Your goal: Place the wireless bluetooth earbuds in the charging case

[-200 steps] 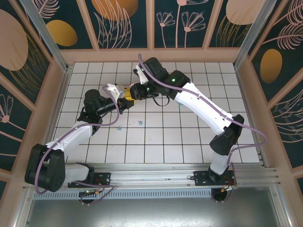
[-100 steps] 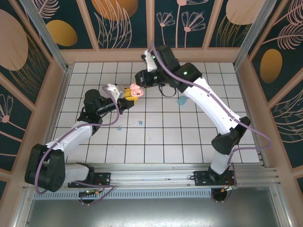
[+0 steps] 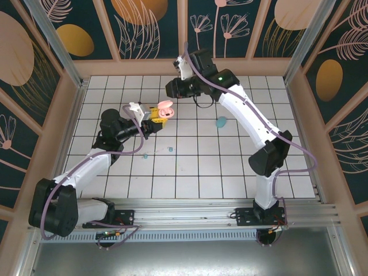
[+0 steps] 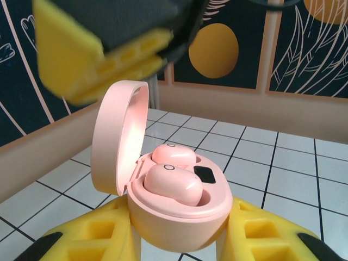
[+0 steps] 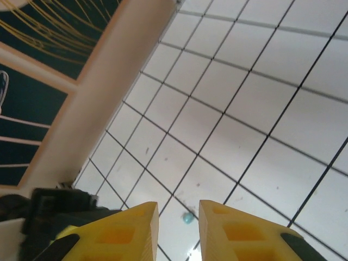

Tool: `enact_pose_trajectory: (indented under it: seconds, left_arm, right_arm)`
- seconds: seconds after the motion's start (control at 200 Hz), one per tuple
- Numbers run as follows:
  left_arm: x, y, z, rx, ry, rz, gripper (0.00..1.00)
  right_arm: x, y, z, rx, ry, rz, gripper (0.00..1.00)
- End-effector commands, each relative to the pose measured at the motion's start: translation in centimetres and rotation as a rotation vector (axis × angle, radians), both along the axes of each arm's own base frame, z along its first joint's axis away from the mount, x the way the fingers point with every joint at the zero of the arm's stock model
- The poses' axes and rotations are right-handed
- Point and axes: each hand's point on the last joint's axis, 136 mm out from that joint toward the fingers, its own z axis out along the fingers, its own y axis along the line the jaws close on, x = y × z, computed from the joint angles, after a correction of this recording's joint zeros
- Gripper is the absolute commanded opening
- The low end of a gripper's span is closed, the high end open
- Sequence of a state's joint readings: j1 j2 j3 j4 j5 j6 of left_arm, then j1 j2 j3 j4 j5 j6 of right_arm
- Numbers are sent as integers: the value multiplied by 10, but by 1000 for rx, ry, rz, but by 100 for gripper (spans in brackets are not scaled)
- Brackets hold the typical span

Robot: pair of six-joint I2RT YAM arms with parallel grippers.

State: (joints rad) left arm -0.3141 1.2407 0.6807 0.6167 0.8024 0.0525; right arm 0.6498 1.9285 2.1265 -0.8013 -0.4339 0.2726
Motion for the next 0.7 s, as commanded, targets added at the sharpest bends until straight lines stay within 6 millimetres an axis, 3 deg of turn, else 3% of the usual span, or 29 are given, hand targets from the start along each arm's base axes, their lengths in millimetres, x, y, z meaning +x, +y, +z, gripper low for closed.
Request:
enact_pose_trajectory:
  seconds: [0.0,0.195,0.36,0.49,0.691]
  left_arm:
    - [-4,-1,23,-22,-58,-9,14]
    - [-1,-2,28,-46,-51,-14,15]
    - [1,-5,32,-71,-44,-34,15]
    - [2,-7,37,-90,-38,-49,15]
    - [1,-10,46,-119,-39,-76,15]
  right_arm:
    - [-17,-1,6,28,-5,46,26]
    - [-32,-39,2,57,-5,-60,29]
    - [-33,-74,23,200,-16,-176,45]
    - [-44,-69,38,346,0,-154,63]
    - [-50,-54,33,487,81,-91,70]
